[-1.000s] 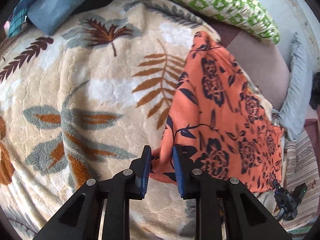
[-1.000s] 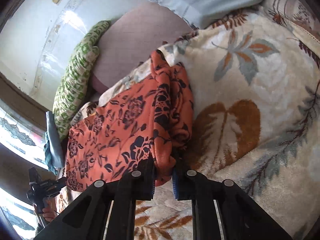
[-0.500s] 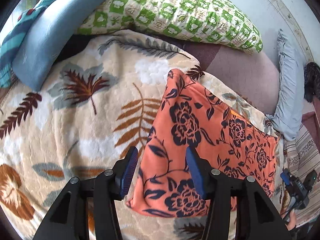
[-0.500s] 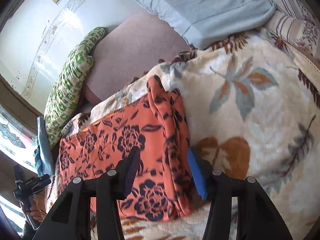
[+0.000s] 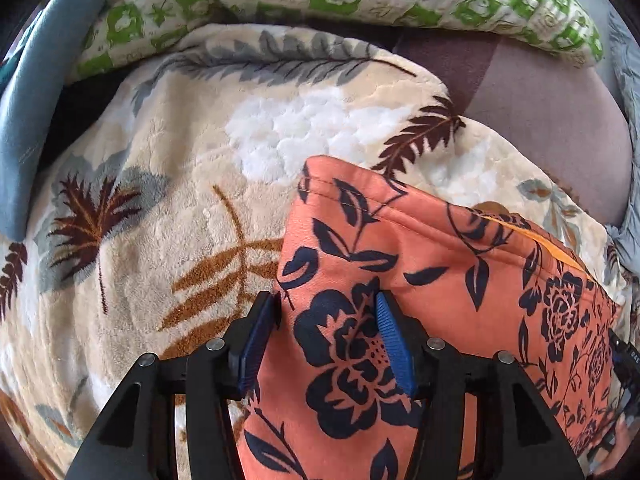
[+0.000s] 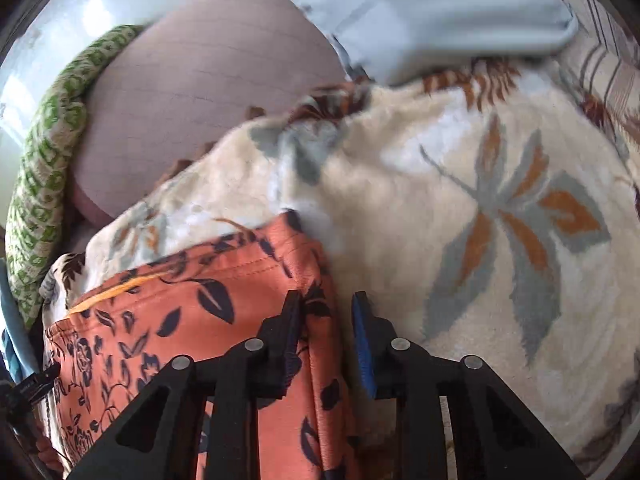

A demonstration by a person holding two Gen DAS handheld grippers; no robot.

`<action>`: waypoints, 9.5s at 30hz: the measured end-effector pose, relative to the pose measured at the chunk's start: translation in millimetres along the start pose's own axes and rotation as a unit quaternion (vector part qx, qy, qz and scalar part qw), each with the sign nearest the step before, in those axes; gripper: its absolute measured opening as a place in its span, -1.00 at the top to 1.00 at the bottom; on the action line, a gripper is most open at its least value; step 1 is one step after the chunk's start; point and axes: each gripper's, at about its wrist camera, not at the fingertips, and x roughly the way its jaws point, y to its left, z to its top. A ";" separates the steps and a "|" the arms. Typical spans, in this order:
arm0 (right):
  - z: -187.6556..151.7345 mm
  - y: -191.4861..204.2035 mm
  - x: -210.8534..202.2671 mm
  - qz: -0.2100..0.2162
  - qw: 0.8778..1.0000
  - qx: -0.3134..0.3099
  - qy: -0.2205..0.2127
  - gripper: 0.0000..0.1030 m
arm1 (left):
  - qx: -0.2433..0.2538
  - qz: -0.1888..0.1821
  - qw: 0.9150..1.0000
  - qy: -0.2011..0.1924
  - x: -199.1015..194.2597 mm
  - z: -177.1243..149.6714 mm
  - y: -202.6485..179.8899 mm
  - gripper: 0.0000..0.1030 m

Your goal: Fold small clothes

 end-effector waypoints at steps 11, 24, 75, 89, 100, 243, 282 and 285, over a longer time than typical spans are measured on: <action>-51.4 -31.8 -72.7 0.107 0.993 0.054 0.015 0.07 | -0.090 -0.080 0.992 0.027 -34.8 -28.8 56.5 -0.01; -120.9 -67.0 -108.8 0.140 0.981 0.128 0.027 -0.17 | -0.133 -0.212 0.967 0.049 -88.1 -125.8 99.8 -0.03; -349.0 346.9 -49.8 -0.067 0.824 -0.559 -0.070 -0.37 | -0.079 -0.215 0.964 0.133 -2.0 26.7 102.6 -0.06; -342.0 362.4 -31.5 -0.066 0.809 -0.571 -0.121 0.13 | 0.001 -0.248 0.954 0.165 59.7 52.9 37.1 -0.33; -296.0 332.9 -86.1 0.030 0.882 -0.454 -0.120 0.82 | 0.051 -0.242 0.963 0.110 -16.3 35.4 -5.8 0.59; -171.9 18.1 -81.7 0.295 0.954 0.051 0.011 -0.33 | 0.360 0.140 0.914 0.125 37.3 -108.3 -421.3 0.07; -144.2 -82.1 -93.9 0.244 0.957 0.152 -0.032 0.46 | 0.235 -0.055 0.966 0.094 18.0 -119.4 -427.8 0.55; -147.4 -80.0 -98.2 0.240 0.956 0.162 -0.038 0.35 | 0.195 -0.072 0.975 0.073 -15.2 -108.1 -398.1 0.52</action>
